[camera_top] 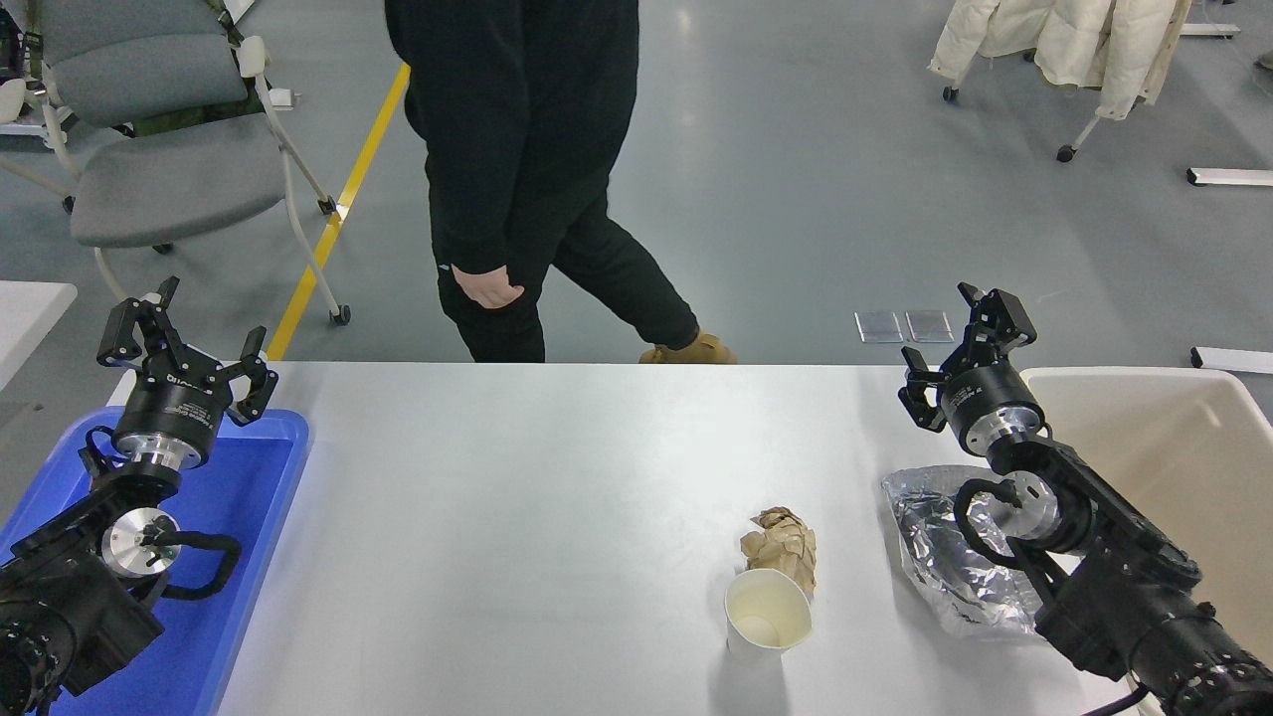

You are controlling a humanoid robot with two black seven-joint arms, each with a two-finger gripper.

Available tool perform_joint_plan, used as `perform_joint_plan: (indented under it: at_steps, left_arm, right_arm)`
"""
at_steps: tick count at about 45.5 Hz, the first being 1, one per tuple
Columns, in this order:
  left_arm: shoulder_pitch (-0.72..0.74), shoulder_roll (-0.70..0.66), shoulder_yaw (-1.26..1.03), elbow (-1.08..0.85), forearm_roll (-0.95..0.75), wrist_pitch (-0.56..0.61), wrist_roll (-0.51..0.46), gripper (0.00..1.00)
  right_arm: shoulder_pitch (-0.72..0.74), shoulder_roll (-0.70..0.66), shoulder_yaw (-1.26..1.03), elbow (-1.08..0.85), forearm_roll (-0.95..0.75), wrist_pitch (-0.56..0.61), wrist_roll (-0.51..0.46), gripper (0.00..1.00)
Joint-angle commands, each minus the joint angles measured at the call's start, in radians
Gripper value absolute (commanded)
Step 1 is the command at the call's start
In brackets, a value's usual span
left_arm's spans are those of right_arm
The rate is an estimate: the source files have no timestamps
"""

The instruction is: Clean the table surface

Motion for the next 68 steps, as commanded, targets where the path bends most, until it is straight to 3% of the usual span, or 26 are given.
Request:
perform_joint_plan:
  at_steps: [1, 62, 68]
  left_arm:
    - [0.000, -0.002, -0.002, 0.000, 0.000, -0.002, 0.000, 1.00]
    - [0.000, 0.000, -0.002, 0.000, 0.000, -0.002, 0.000, 1.00]
    - [0.000, 0.000, -0.002, 0.000, 0.000, -0.002, 0.000, 1.00]
  right_arm:
    - [0.003, -0.006, 0.002, 0.001, 0.000, 0.000, 0.000, 1.00]
    - [-0.014, -0.058, -0.065, 0.007, 0.000, 0.007, 0.000, 1.00]
    - [-0.016, -0.086, -0.075, 0.005, 0.092, 0.009, 0.000, 1.00]
